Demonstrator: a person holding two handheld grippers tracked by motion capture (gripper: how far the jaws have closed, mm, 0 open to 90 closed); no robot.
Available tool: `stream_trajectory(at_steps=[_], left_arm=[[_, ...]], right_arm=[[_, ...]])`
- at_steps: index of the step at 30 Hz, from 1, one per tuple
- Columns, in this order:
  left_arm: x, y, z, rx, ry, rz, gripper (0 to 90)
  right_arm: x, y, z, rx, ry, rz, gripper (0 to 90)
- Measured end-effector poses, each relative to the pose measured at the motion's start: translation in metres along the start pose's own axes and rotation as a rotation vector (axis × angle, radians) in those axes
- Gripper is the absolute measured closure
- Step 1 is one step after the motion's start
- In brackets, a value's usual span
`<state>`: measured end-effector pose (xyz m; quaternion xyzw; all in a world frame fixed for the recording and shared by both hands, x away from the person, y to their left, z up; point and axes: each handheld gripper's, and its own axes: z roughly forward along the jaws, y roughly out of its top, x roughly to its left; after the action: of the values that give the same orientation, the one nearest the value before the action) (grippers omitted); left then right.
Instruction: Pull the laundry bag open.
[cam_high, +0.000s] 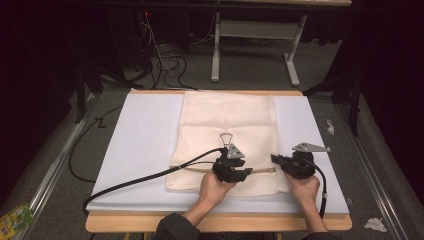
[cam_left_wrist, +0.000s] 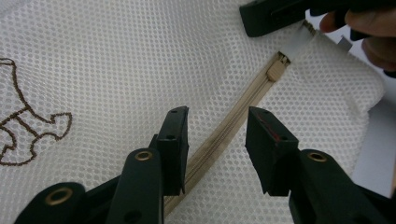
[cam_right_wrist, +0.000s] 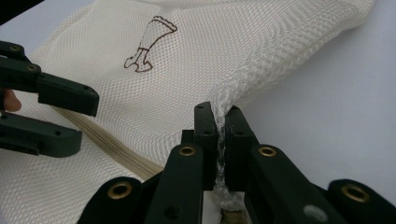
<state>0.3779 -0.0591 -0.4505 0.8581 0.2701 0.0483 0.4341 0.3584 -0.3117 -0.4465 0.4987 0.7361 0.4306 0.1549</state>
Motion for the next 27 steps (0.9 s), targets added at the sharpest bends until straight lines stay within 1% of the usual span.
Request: stream_trajectory(at_steps=[2,3,4,5,7,8,9,10,11,12,13,16,17,20,21,23,24,26,27], left_arm=[[-0.003,0.000,0.003,0.008,-0.014,0.001,59.3],[-0.005,0.001,0.005,0.010,-0.013,0.012,59.4],[-0.006,0.001,0.005,0.003,-0.022,0.005,59.6],[-0.006,0.002,0.005,-0.014,-0.044,-0.013,60.4],[-0.007,0.004,0.006,-0.032,-0.053,-0.029,61.0],[-0.009,0.006,0.008,-0.021,-0.052,-0.017,61.4],[-0.009,0.006,0.008,-0.021,-0.052,-0.017,61.6],[-0.012,0.007,0.010,-0.016,-0.053,-0.003,61.6],[-0.015,0.008,0.012,-0.016,-0.058,0.000,61.6],[-0.015,0.008,0.013,-0.017,-0.064,0.000,61.5],[-0.016,0.008,0.016,-0.016,-0.069,-0.010,61.5],[-0.019,0.008,0.019,0.000,-0.074,-0.003,61.4],[-0.020,0.009,0.019,-0.001,-0.071,0.001,61.4],[-0.023,0.012,0.020,-0.009,-0.085,0.001,61.5],[-0.023,0.013,0.020,-0.016,-0.092,-0.006,61.7],[-0.023,0.014,0.021,-0.017,-0.091,-0.006,62.2],[-0.024,0.015,0.023,-0.002,-0.084,0.006,63.1],[-0.025,0.016,0.025,0.001,-0.086,0.004,64.5],[-0.026,0.016,0.026,0.006,-0.094,0.003,64.5]], right_arm=[[0.001,0.001,0.000,-0.004,0.000,-0.004,87.5],[0.002,0.001,0.000,-0.002,-0.003,-0.006,87.5],[0.003,0.002,-0.001,-0.004,-0.003,-0.008,87.5],[0.004,0.003,0.000,-0.011,0.000,-0.013,87.5],[0.004,0.003,0.000,-0.005,0.000,-0.009,87.5],[0.005,0.004,0.001,-0.007,0.000,-0.015,87.5],[0.005,0.004,0.001,-0.007,0.000,-0.015,87.5],[0.006,0.004,0.000,-0.006,0.002,-0.018,87.5],[0.006,0.004,0.000,-0.006,0.002,-0.018,87.5],[0.006,0.004,0.001,-0.006,0.003,-0.017,87.5],[0.006,0.004,0.001,-0.006,0.003,-0.017,87.5],[0.008,0.004,0.001,-0.001,0.005,-0.017,87.5],[0.008,0.004,0.001,-0.001,0.005,-0.017,87.5],[0.009,0.005,0.002,-0.002,0.010,-0.021,87.5],[0.010,0.005,0.002,-0.001,0.009,-0.022,87.6],[0.010,0.005,0.002,-0.002,0.006,-0.027,87.6],[0.010,0.005,0.002,-0.002,0.007,-0.027,87.5],[0.009,0.005,0.002,-0.004,0.010,-0.028,87.5],[0.009,0.005,0.002,-0.004,0.010,-0.028,87.5]])
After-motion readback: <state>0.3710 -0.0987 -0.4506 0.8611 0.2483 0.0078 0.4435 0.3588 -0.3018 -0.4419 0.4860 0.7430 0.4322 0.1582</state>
